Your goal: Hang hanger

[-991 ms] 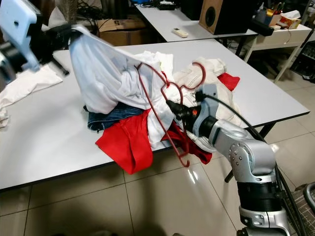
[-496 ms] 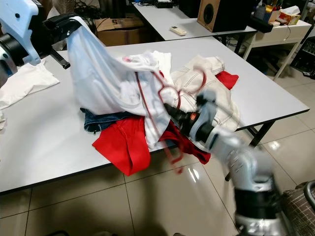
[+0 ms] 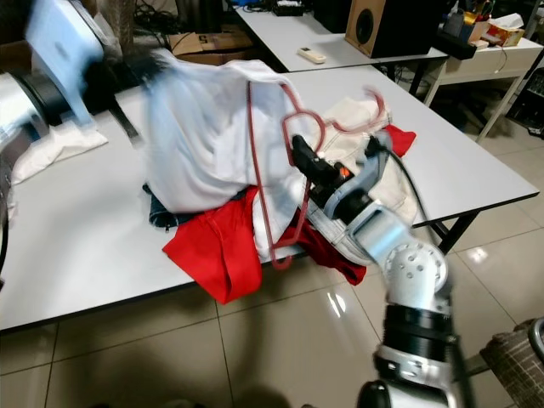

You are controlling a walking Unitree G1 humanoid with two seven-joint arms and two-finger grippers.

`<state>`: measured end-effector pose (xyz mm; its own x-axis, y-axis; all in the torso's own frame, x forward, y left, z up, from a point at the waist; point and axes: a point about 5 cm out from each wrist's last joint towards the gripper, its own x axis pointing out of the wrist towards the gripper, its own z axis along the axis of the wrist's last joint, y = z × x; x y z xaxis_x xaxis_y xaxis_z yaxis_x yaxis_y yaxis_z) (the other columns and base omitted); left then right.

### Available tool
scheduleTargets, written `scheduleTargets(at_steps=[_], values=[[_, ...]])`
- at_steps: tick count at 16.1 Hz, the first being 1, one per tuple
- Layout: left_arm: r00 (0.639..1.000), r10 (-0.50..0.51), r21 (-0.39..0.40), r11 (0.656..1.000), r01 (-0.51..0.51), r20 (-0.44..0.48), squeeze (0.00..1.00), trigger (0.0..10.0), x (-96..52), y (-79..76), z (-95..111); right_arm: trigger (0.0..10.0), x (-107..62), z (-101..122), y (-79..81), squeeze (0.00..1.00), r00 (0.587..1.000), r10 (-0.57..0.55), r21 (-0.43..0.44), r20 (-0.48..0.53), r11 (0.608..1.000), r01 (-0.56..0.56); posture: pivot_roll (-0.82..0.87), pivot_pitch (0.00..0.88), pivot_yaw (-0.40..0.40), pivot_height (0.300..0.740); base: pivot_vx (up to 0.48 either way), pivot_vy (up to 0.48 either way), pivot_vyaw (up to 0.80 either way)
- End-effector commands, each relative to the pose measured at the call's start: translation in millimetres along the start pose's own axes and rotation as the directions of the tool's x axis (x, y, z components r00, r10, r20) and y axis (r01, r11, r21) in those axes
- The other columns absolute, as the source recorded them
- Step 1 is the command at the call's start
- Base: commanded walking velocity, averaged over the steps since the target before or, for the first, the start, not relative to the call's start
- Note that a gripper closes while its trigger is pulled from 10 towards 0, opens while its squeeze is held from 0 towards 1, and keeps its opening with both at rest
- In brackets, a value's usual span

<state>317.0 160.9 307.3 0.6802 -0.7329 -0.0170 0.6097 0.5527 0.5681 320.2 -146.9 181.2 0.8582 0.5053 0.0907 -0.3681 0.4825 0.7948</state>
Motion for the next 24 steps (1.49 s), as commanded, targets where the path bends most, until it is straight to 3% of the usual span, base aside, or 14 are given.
scheduleTargets(at_steps=[1,4,5,9,12,13,15,18,19,20,21,22,23,24], values=[[0.993,-0.112,-0.017,0.994,0.112,-0.028,0.00,0.0,3.8,-19.2,-5.7,10.0,5.5,1.7,-2.5,0.00,0.999,-0.001,0.091,0.050,0.996,-0.004,-0.13,0.000,0.015,0.719,0.000,0.000,0.00],[0.942,-0.313,-0.070,0.949,0.306,-0.125,0.00,0.0,1.9,-63.8,-31.5,10.0,28.4,-5.5,-1.1,0.00,0.987,-0.030,0.311,0.159,0.950,-0.021,-0.10,0.000,0.022,0.719,0.000,0.000,0.00],[0.913,-0.399,-0.160,0.910,0.383,-0.083,0.00,0.0,-2.6,-80.1,-30.2,10.0,40.6,-7.3,4.8,0.00,0.981,-0.044,0.351,0.190,0.936,-0.026,-0.09,0.000,0.027,0.719,0.000,0.000,0.00],[0.877,-0.480,-0.260,0.851,0.457,-0.032,0.00,0.0,-4.2,-100.8,-31.8,10.0,61.0,-15.5,15.8,0.00,0.977,-0.053,0.354,0.208,0.935,-0.025,-0.09,0.000,0.029,0.719,0.000,0.000,0.00],[0.889,-0.453,-0.300,0.840,0.452,0.071,0.00,0.0,1.2,-99.8,-17.8,10.0,67.0,-24.9,19.7,0.00,0.984,-0.065,0.241,0.165,0.970,0.023,-0.09,0.000,0.033,0.719,0.000,0.000,0.00],[0.878,-0.425,-0.362,0.800,0.478,0.221,0.00,0.0,9.8,-101.0,2.6,10.0,71.4,-32.2,23.0,0.00,0.986,-0.069,0.168,0.150,0.985,0.043,-0.09,0.000,0.034,0.719,0.000,0.000,0.00],[0.874,-0.388,-0.414,0.772,0.481,0.293,0.00,0.0,16.6,-101.2,11.3,10.0,74.1,-34.6,25.4,0.00,0.986,-0.070,0.163,0.153,0.986,0.045,-0.09,0.000,0.034,0.719,0.000,0.000,0.00],[0.898,-0.237,-0.552,0.721,0.419,0.372,0.00,0.0,35.0,-91.4,23.2,10.0,75.0,-36.4,27.1,0.00,0.983,-0.079,0.127,0.166,0.990,0.058,-0.10,0.000,0.041,0.719,0.000,0.000,0.00],[0.906,-0.200,-0.570,0.720,0.395,0.374,0.00,0.2,38.7,-85.8,25.7,10.0,72.9,-33.0,27.4,0.00,0.982,-0.072,0.137,0.173,0.989,0.048,-0.11,0.000,0.049,0.719,0.000,0.000,0.00],[0.927,-0.172,-0.569,0.747,0.344,0.334,0.00,0.0,42.3,-80.5,22.7,10.0,69.9,-29.1,28.3,0.00,0.982,-0.059,0.144,0.178,0.989,0.034,-0.11,0.000,0.049,0.719,0.000,0.000,0.00],[0.946,-0.179,-0.531,0.792,0.301,0.269,0.00,10.0,45.8,-79.9,17.4,10.0,62.3,-22.6,29.0,0.00,0.980,-0.033,0.161,0.194,0.987,0.002,-0.12,0.000,0.050,0.719,0.000,0.000,0.00],[0.941,-0.214,-0.522,0.789,0.325,0.262,0.00,10.0,45.6,-84.1,16.8,10.0,58.9,-20.3,28.6,0.00,0.979,-0.022,0.168,0.201,0.986,-0.013,-0.12,0.000,0.055,0.719,0.000,0.000,0.00],[0.913,-0.294,-0.526,0.748,0.404,0.282,0.00,10.0,42.3,-94.4,18.4,10.0,53.4,-16.2,26.6,0.00,0.977,-0.017,0.163,0.213,0.986,-0.018,-0.12,0.000,0.055,0.719,0.000,0.000,0.00],[0.884,-0.342,-0.547,0.695,0.466,0.319,1.00,10.0,39.8,-102.9,23.0,10.0,49.8,-11.1,23.0,0.00,0.974,-0.026,0.167,0.227,0.986,-0.012,-0.14,0.000,0.064,0.719,0.000,0.000,0.00]])
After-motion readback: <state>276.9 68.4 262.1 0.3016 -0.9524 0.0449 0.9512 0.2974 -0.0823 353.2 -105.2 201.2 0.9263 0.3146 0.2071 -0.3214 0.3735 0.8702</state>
